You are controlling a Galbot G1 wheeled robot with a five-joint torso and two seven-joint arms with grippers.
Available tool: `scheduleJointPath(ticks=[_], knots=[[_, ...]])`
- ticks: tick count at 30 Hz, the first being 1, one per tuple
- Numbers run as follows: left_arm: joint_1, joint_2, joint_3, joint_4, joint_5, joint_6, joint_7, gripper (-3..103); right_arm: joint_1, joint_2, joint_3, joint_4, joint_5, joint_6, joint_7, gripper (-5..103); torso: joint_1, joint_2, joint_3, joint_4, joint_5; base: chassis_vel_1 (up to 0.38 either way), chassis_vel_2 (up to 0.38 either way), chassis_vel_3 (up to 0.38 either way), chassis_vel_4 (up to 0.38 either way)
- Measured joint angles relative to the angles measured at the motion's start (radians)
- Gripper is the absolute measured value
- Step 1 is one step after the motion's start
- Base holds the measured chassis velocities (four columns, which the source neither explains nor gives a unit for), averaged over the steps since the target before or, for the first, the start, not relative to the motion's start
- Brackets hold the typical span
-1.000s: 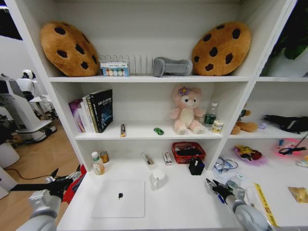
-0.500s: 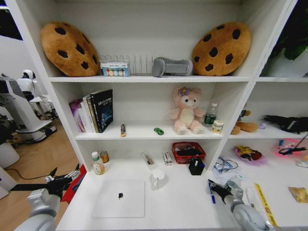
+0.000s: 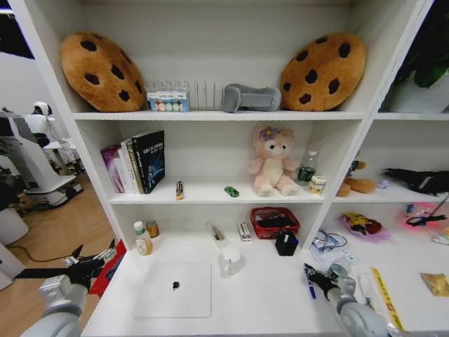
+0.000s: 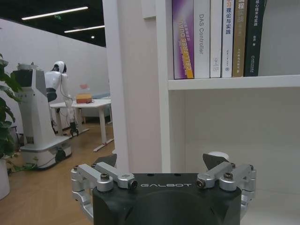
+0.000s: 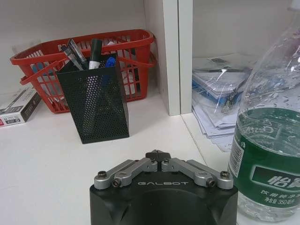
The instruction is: Organize the objects on the table.
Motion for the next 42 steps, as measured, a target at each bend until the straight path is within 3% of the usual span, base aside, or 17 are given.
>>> scheduleJointPath(ticks=[4,6,10,11,12,14,15,16,24,26,28,38,42], knots=[[-0.001,0.003,0.000,0.000,-0.001,0.000,0.000,100,-0.003,0.001,0.002,0.004,-0.002,0.001,0.000,-3,0.000,0.000,0.000,-0.0001,0.0002,0.000,0.000,0.000,0.000],[-0.002,0.003,0.000,0.000,-0.003,0.000,0.000,100,-0.005,0.002,0.003,0.006,-0.005,0.001,0.000,7,0.000,0.000,0.000,-0.0001,0.0002,0.000,0.000,0.000,0.000],[-0.004,0.004,-0.001,0.000,-0.005,0.000,-0.001,100,-0.009,0.003,0.004,0.008,-0.010,0.001,0.000,12,0.000,0.000,0.000,0.0000,0.0002,0.000,0.000,0.000,0.000],[-0.004,0.004,-0.002,0.000,-0.007,0.000,-0.002,100,-0.014,0.006,0.003,0.007,-0.016,0.001,0.002,22,0.000,0.000,0.000,0.0009,0.0004,0.000,0.000,0.000,0.000],[-0.004,0.005,-0.003,-0.001,-0.007,0.000,-0.001,100,-0.020,0.007,0.004,0.012,-0.018,0.001,0.001,27,0.000,0.000,0.000,-0.0001,0.0006,0.000,0.000,0.000,0.000],[-0.003,0.005,-0.003,-0.001,-0.008,0.000,-0.002,100,-0.025,0.008,0.004,0.017,-0.019,0.001,0.001,27,0.000,0.000,0.000,0.0000,0.0007,0.000,0.000,0.000,0.000],[-0.004,0.005,-0.003,-0.001,-0.008,0.000,-0.002,100,-0.032,0.008,0.006,0.025,-0.021,0.002,0.001,38,0.000,0.000,0.000,0.0000,0.0004,0.000,0.000,0.000,0.000],[-0.004,0.005,-0.003,-0.001,-0.008,0.000,-0.002,100,-0.032,0.008,0.006,0.025,-0.021,0.002,0.001,38,0.000,0.000,0.000,0.0000,0.0004,0.000,0.000,0.000,0.000],[-0.002,0.005,-0.005,-0.005,-0.010,0.000,-0.002,100,-0.058,0.015,0.012,0.056,-0.029,0.002,0.011,71,0.000,0.000,0.000,0.0000,0.0005,0.000,0.000,0.000,0.000],[-0.001,0.006,-0.006,-0.005,-0.010,0.000,-0.002,100,-0.060,0.015,0.013,0.058,-0.029,0.002,0.012,71,0.000,0.000,0.000,0.0000,0.0005,0.000,0.000,0.000,0.000],[0.002,0.007,-0.009,-0.006,-0.012,0.000,-0.002,100,-0.072,0.015,0.020,0.079,-0.031,0.000,0.015,83,0.000,0.000,0.000,-0.0004,0.0009,0.000,0.000,0.000,0.000],[0.002,0.003,-0.007,-0.010,-0.011,0.000,-0.002,100,-0.071,0.000,0.033,0.127,-0.038,0.000,0.034,65,0.000,0.000,0.000,-0.0001,0.0006,0.000,0.000,0.000,0.000],[0.008,0.002,-0.012,-0.011,-0.011,0.000,-0.002,100,-0.078,-0.007,0.033,0.128,-0.037,-0.002,0.035,50,0.000,0.000,0.000,0.0001,0.0004,0.000,0.000,0.000,0.000]])
